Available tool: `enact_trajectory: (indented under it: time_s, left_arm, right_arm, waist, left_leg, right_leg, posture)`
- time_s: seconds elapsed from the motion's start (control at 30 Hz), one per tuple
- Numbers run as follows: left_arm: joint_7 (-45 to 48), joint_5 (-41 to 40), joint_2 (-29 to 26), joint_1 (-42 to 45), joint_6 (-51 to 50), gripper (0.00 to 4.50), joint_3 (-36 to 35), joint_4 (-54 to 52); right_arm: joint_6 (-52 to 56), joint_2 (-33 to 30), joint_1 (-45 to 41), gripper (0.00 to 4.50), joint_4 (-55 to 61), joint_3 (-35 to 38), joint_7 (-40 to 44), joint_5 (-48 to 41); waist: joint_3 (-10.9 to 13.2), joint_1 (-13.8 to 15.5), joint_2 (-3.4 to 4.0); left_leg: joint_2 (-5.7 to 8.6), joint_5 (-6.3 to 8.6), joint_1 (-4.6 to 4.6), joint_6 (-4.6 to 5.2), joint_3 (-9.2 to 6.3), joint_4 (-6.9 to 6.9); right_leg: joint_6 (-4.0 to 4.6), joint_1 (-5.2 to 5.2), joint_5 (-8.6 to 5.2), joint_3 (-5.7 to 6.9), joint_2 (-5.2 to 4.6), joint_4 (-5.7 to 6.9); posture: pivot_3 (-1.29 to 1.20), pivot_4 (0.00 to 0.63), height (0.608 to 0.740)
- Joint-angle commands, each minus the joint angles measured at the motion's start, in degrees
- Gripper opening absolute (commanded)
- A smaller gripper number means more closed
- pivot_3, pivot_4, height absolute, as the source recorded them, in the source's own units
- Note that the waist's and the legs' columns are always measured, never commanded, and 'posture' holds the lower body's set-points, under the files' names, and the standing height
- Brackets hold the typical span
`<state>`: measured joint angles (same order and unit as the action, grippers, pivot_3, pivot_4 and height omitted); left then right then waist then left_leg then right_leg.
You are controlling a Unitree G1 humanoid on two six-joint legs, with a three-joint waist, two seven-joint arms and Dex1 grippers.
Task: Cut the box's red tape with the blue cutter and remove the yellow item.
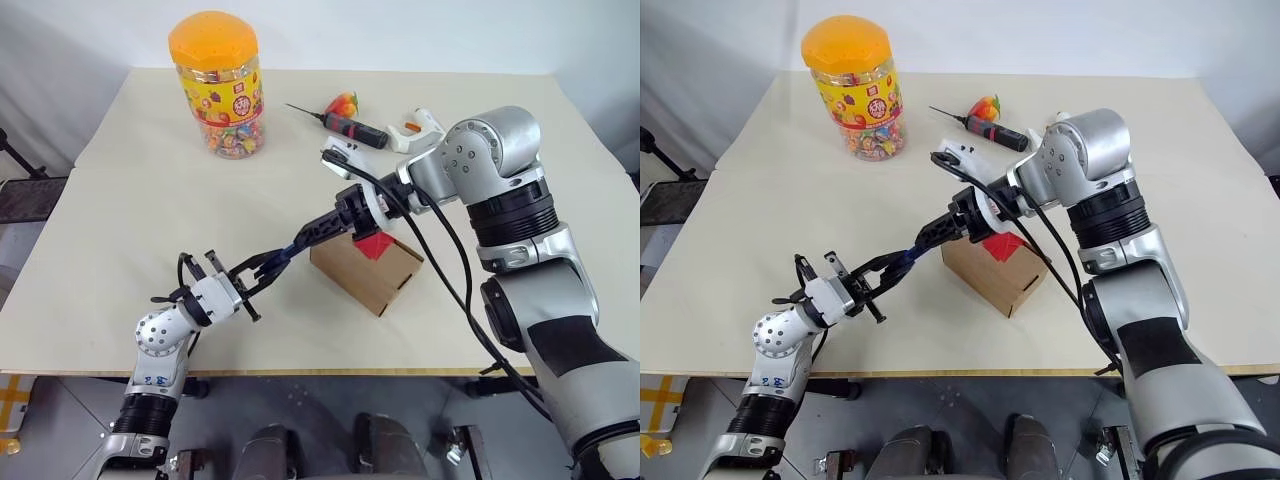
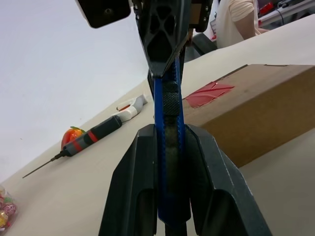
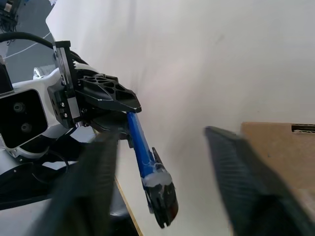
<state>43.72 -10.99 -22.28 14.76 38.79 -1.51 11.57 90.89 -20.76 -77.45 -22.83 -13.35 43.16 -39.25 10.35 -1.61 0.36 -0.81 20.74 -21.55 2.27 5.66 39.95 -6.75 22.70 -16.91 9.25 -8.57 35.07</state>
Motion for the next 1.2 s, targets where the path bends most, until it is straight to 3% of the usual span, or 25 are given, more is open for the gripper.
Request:
enact_trajectory:
  time_s: [0.03, 0.17, 0.53, 0.77, 0.97, 1.2]
  left_arm:
    - [-0.5, -0.7, -0.4, -0.1, 1.3, 0.45, 0.1, -1.7]
    - [-1.3, -0.6, -0.1, -0.3, 1.0, 0.45, 0.1, -1.8]
    - [-2.1, -0.8, -0.3, 0.4, 0.7, 0.45, 0.3, -1.1]
    - [-2.2, -0.7, -0.2, 0.9, 0.8, 0.45, 0.3, -0.8]
    - [-2.2, -0.6, -0.3, 1.0, 0.9, 0.45, 0.4, -0.8]
    - [-2.2, -0.5, -0.3, 1.0, 0.8, 0.45, 0.7, -1.0]
  right_arm:
    - [-1.4, -0.2, 0.1, 1.31, 2.7, -0.3, 1.8, -0.1]
    - [-0.5, -1.2, 0.7, 0.14, 5.2, -1.2, 3.7, -0.8]
    - [-1.4, -3.6, 1.9, 0.15, 8.5, -4.2, 7.5, -0.6]
    - [-9.4, -5.7, 3.5, 0.15, 10.1, -8.2, 9.7, 3.4]
    - [-7.8, -5.9, 2.7, 2.15, 9.3, -8.7, 11.0, 3.7]
    - [-6.3, -5.2, 1.8, 2.15, 6.8, -7.9, 11.0, 4.5]
  waist:
    - [0.0, 0.0, 0.0]
    - [0.0, 0.0, 0.0]
    - [0.0, 0.0, 0.0]
    - [0.0, 0.0, 0.0]
    - [0.0, 0.1, 0.0]
    - [0.0, 0.0, 0.0]
  left_leg:
    - [0.0, 0.0, 0.0, 0.0, 0.0, 0.0]
    - [0.0, 0.0, 0.0, 0.0, 0.0, 0.0]
    - [0.0, 0.0, 0.0, 0.0, -0.01, 0.0]
    - [0.0, 0.0, 0.0, 0.0, 0.01, 0.0]
    - [0.0, 0.0, 0.0, 0.0, -0.02, 0.01]
    - [0.0, 0.0, 0.0, 0.0, -0.02, 0.0]
  right_leg:
    - [0.0, 0.0, 0.0, 0.0, 0.0, 0.0]
    - [0.0, 0.0, 0.0, 0.0, 0.0, -0.01]
    - [0.0, 0.0, 0.0, -0.01, 0.0, -0.03]
    - [0.0, 0.0, 0.0, -0.01, 0.0, -0.05]
    - [0.0, 0.0, 0.0, 0.0, -0.01, -0.04]
    - [0.0, -0.01, 0.0, 0.01, 0.0, -0.04]
  posture:
    - [0.0, 0.15, 0.74]
    - [0.0, 0.15, 0.74]
    - [0.0, 0.15, 0.74]
    - [0.0, 0.15, 0.74]
    - [0.0, 0.15, 0.74]
    - [0.0, 0.15, 0.74]
